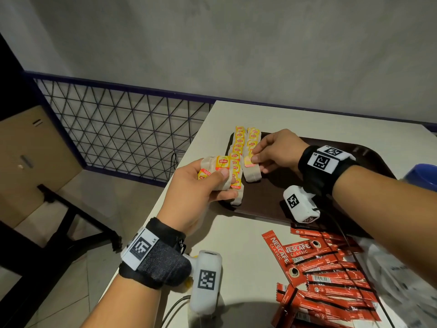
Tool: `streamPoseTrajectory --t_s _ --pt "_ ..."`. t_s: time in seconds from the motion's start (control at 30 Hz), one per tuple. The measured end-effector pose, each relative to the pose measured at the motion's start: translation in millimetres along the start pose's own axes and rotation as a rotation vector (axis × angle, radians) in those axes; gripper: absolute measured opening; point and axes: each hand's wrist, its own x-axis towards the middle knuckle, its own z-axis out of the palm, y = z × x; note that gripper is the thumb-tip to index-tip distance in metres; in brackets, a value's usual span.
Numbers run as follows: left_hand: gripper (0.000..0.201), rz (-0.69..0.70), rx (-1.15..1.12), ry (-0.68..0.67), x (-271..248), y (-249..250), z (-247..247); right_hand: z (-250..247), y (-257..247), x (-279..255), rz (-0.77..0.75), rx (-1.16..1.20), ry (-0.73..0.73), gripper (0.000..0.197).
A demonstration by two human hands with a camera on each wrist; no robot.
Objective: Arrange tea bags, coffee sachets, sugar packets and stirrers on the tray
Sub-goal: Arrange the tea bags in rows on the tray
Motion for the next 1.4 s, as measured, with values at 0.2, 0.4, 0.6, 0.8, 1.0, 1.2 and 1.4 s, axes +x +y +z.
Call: streamPoseTrajectory --t_s 0.2,0.4,0.6,0.8,1.0,1.2,1.4 --pt "0.011 0.0 0.008 -0.003 1.0 -1.7 -1.0 -0.3 5.8 9.1 0.024 0.105 0.053 0.014" --pt "0.013 0.005 0.026 -0.024 1.7 -2.3 -2.3 -2.5 6.1 10.6 0.004 -0.012 0.086 0.025" --pt "0.014 -0.002 0.018 -0.037 0.8 -3.1 -2.7 -8.0 5.0 3.4 0.024 -0.086 0.107 0.017" --pt "0.014 -0.034 -0.013 -0.01 2.4 -3.2 -1.6 -2.2 2.7 -6.8 0.071 -0.125 -0.033 0.015" --pt "0.019 -0.045 -0.03 -0.019 4.7 -6.1 -5.1 -6.9 1.2 -10.7 0.048 -0.164 -0.014 0.013" --pt "0.033 -0.052 -0.044 -0.064 4.6 -7.1 -6.0 -13.3 -16.3 -36.0 -0.069 -0.167 0.005 0.008" --pt "0.035 -0.075 -0.069 -0.193 0.3 -7.5 -3.4 -1.5 -32.4 -94.5 -0.22 0.013 -0.078 0.022"
